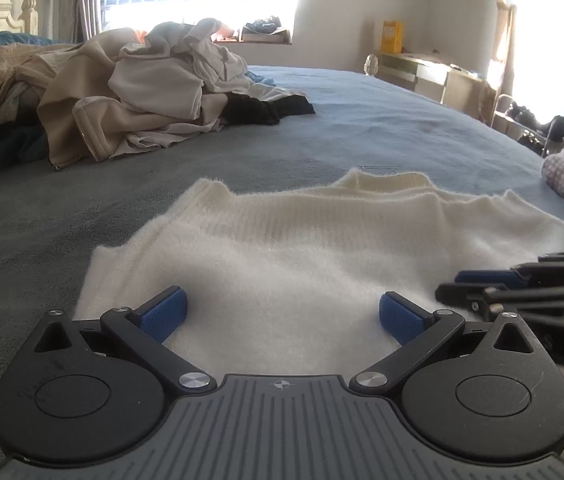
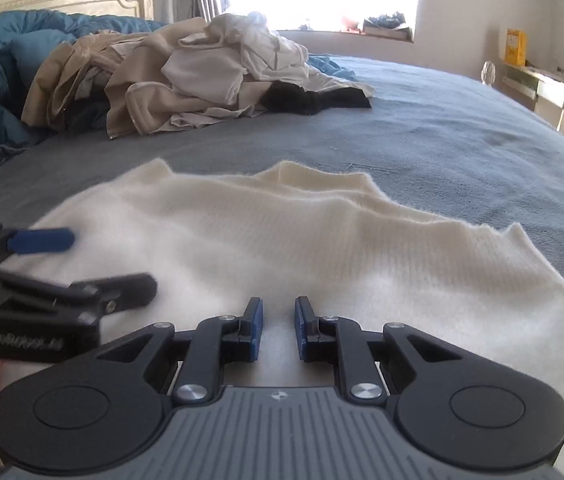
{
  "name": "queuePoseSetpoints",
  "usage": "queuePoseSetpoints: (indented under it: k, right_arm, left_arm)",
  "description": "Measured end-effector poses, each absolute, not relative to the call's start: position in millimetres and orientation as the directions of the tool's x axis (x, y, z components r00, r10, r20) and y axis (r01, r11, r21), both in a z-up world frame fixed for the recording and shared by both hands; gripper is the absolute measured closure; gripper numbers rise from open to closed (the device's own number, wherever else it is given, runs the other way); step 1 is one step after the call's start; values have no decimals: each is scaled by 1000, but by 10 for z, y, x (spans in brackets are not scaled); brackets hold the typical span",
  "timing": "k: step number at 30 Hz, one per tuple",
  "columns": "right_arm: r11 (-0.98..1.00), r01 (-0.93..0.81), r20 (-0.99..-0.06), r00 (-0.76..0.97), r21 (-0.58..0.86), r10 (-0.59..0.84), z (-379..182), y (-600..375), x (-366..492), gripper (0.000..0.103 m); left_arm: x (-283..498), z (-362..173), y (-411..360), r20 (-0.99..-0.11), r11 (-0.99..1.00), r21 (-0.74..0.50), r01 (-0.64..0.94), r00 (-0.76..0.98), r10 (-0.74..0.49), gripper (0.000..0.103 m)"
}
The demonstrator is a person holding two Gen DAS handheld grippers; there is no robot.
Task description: Fold clothes
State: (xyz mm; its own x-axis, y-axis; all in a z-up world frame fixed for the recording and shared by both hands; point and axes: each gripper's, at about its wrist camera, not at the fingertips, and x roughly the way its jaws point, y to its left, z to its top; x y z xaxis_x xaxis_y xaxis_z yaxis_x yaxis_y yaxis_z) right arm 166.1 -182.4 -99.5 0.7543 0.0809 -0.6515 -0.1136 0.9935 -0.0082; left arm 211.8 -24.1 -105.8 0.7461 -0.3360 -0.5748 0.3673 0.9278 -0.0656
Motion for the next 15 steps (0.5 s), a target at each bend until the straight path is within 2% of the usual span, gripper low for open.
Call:
queuePoseSetpoints:
  k: [4,12,15]
  right_arm:
    - [990,-121,-610,791,-76,50,-981,-1738,1208,85]
    - [991,-137,-616,781,-6,104,-930,-1745,555,85]
    - [989,-145,-611,786,-28,98,-955,-1725,365,85]
  left_arm:
    - [2125,-1070,-213,-571,927,-77,368,746,-343,0]
    - [2136,-1080,-235,-569,927,-64,369,750,-338,0]
    - [2132,-1092,-249,-567,927,-55,371,753,-335,0]
